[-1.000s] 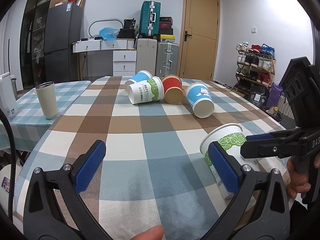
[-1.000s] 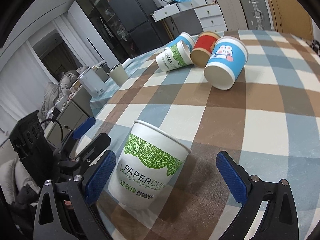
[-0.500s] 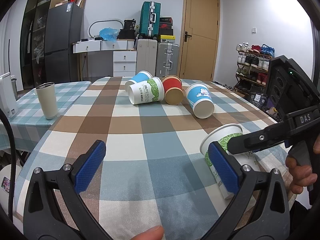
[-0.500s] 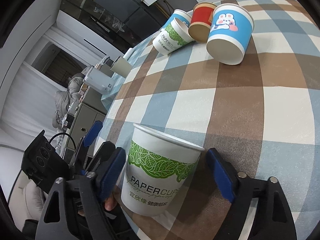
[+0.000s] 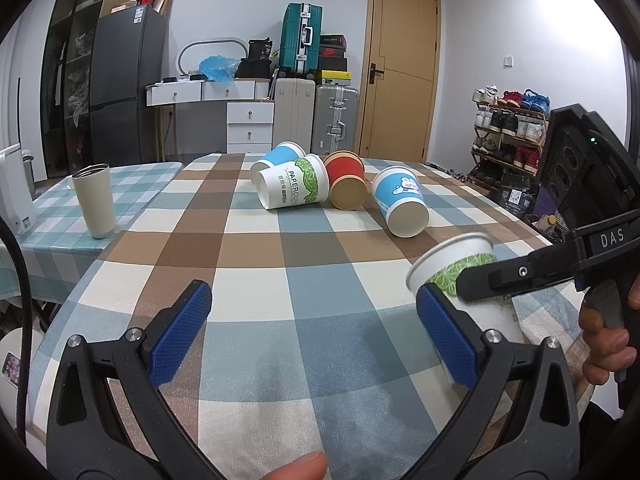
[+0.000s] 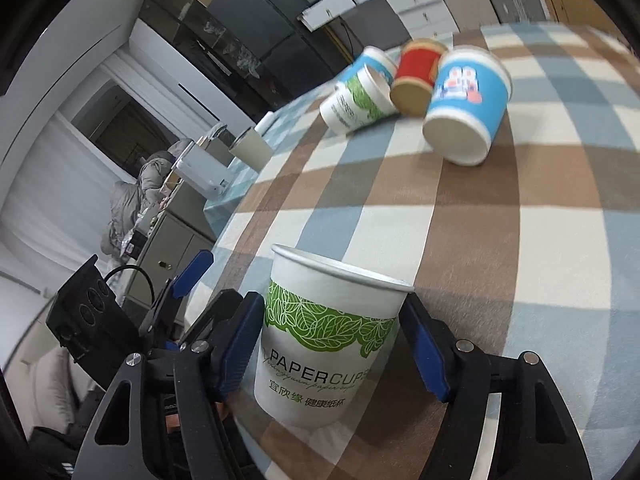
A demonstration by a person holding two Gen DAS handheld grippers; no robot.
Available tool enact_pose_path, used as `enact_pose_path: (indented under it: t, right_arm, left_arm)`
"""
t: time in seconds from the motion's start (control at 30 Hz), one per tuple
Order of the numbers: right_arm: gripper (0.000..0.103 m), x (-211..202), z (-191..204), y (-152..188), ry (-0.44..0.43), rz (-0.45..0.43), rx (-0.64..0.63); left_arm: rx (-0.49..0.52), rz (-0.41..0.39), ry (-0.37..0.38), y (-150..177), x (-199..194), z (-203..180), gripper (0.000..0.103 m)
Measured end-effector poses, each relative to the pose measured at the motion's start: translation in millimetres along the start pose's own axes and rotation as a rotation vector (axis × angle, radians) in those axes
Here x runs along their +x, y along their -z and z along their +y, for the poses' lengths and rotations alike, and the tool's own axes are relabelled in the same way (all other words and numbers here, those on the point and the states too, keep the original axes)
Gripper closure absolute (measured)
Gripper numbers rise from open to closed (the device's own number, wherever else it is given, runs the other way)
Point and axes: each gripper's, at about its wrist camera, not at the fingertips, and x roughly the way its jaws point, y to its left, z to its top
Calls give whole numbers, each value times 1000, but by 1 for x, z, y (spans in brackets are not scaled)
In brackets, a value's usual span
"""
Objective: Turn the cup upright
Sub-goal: 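Rotate the cup rim-up with the right gripper and set it down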
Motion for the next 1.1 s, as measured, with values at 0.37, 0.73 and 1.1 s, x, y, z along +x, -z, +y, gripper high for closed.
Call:
enact_pose_path:
  t: [0.37, 0.73, 1.1]
  right_arm:
    - [32, -10, 31, 4, 237, -200, -251]
    - [32, 13, 49, -2, 324, -197, -333]
    - [33, 9, 50, 6, 316, -181, -351]
  left_arm:
    - [-2, -2, -1, 1, -1, 0, 1]
    - [-2, -2, 0, 1, -1, 1, 1]
    - [-2, -2, 0, 1, -1, 1, 1]
